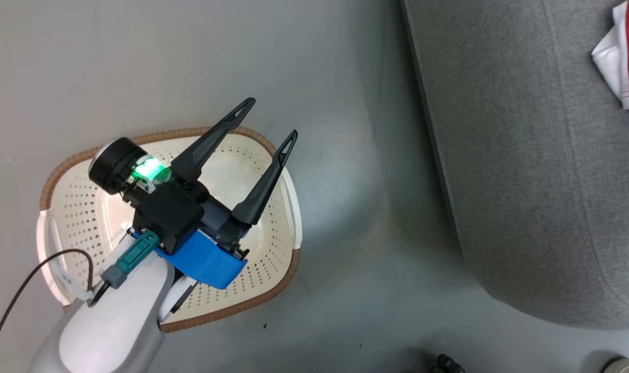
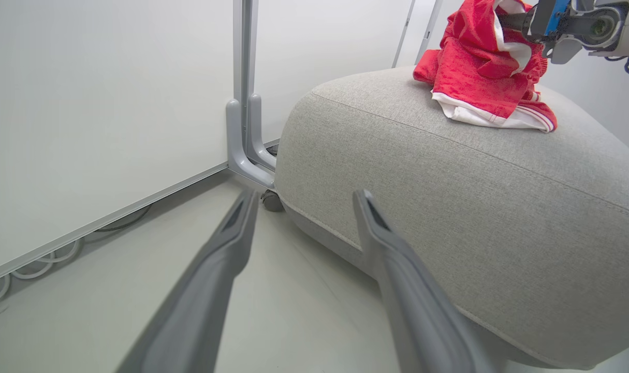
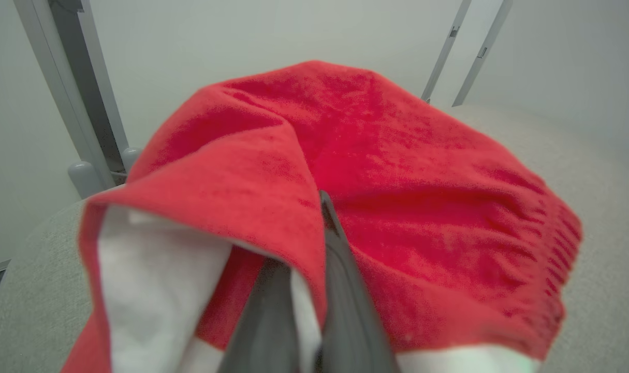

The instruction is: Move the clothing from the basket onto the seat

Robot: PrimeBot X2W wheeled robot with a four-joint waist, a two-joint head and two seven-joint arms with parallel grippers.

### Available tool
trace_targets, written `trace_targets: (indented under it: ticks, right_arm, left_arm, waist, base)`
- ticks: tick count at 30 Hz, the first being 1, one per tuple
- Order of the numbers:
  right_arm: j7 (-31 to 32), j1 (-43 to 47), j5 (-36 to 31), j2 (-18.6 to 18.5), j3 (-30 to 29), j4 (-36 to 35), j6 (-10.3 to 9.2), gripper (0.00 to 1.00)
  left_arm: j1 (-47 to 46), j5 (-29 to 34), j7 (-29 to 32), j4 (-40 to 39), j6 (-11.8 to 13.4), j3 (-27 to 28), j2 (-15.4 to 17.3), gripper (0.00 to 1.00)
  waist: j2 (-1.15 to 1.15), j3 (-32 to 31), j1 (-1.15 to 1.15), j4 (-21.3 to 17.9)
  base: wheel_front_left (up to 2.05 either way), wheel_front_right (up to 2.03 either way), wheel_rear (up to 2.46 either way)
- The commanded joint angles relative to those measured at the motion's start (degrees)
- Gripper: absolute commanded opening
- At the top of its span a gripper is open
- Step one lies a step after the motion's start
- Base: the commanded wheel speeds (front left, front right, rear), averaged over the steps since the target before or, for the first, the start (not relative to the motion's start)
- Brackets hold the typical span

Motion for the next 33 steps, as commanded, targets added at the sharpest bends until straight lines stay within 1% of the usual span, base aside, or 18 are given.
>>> trace_targets:
  ticks: [1, 2, 6, 11, 16, 21, 26, 27, 28, 30, 31, 33]
  right_arm:
    - [-0.41, -0.06, -0.21, 0.25, 0.74, 0.33, -0.06, 1.0]
    - [-0.51, 0.14, -0.31, 0.39, 1.49, 0.54, -0.06, 1.0]
    - [-1.52, 4.13, -0.25, 0.27, 5.3, 0.79, -0.06, 1.0]
    - [-1.71, 10.75, -0.32, 1.08, 9.75, -1.61, -0.06, 1.0]
    - [-0.91, 18.71, 0.72, 2.71, 13.61, -6.05, -0.06, 1.0]
    - [-0.38, 26.94, 2.19, 4.61, 17.99, -12.51, -0.06, 1.0]
    - [-0.34, 35.85, 2.35, 8.29, 20.0, -20.0, -0.06, 1.0]
    - [-0.34, 35.85, 2.35, 8.29, 20.0, -20.0, -0.06, 1.0]
    - [-0.24, 39.3, 2.76, 10.0, 20.32, -22.72, -0.05, 1.0]
    - [-0.07, 41.01, 2.55, 10.63, 20.43, -24.0, -0.06, 1.0]
    - [0.04, 44.16, 2.45, 12.2, 20.88, -26.24, -0.06, 1.0]
    - [-0.06, 47.0, 2.61, 13.84, 21.23, -28.26, -0.05, 1.0]
  left_arm:
    - [1.03, -0.26, -0.17, 0.28, -0.24, 0.35, -0.05, 1.0]
    - [1.41, -0.34, -0.17, 0.48, -0.24, 0.65, -0.19, 1.0]
    - [4.65, -1.18, -0.17, 1.87, -0.24, 2.53, -2.68, 1.0]
    - [10.0, -1.97, -0.17, 3.49, -0.24, 6.0, -5.61, 1.0]
    - [16.7, -2.25, -0.17, 5.16, -0.24, 10.83, -8.45, 1.0]
    - [22.6, -1.96, -0.17, 5.83, -0.23, 15.86, -10.17, 1.0]
    - [26.88, -1.68, -0.17, 6.29, -0.24, 19.86, -11.51, 1.0]
    - [26.88, -1.68, -0.17, 6.29, -0.24, 19.86, -11.51, 1.0]
    - [28.14, -1.85, -0.17, 6.45, -0.24, 21.12, -12.06, 1.0]
    - [28.64, -1.95, -0.17, 6.56, -0.24, 21.56, -12.29, 1.0]
    - [29.51, -2.1, -0.17, 6.84, -0.24, 22.41, -12.63, 1.0]
    - [30.22, -2.28, -0.17, 7.26, -0.24, 23.25, -13.04, 1.0]
  waist:
    - [0.0, -1.54, -0.01, -0.23]
    - [0.0, -2.4, -0.01, -0.29]
    - [0.0, -8.51, -0.01, 0.4]
    - [0.0, -16.24, -0.01, 1.53]
    - [0.0, -24.04, -0.01, 3.17]
    - [0.0, -29.35, -0.01, 4.81]
    - [0.0, -32.71, -0.01, 7.12]
    - [0.0, -32.71, -0.01, 7.12]
    - [0.0, -33.63, -0.01, 8.13]
    - [0.0, -34.04, -0.01, 8.68]
    - [0.0, -34.87, -0.01, 9.76]
    - [0.0, -35.71, -0.01, 10.9]
  base:
    - [0.0, 0.0, 0.0]
    - [0.0, 0.0, 0.0]
    - [0.0, 0.0, 0.0]
    - [0.0, 0.0, 0.0]
    - [0.0, 0.0, 0.0]
    - [0.0, 0.0, 0.0]
    - [0.0, 0.0, 0.0]
    - [0.0, 0.0, 0.0]
    - [0.0, 0.0, 0.0]
    - [0.0, 0.0, 0.0]
    - [0.0, 0.0, 0.0]
    - [0.0, 0.0, 0.0]
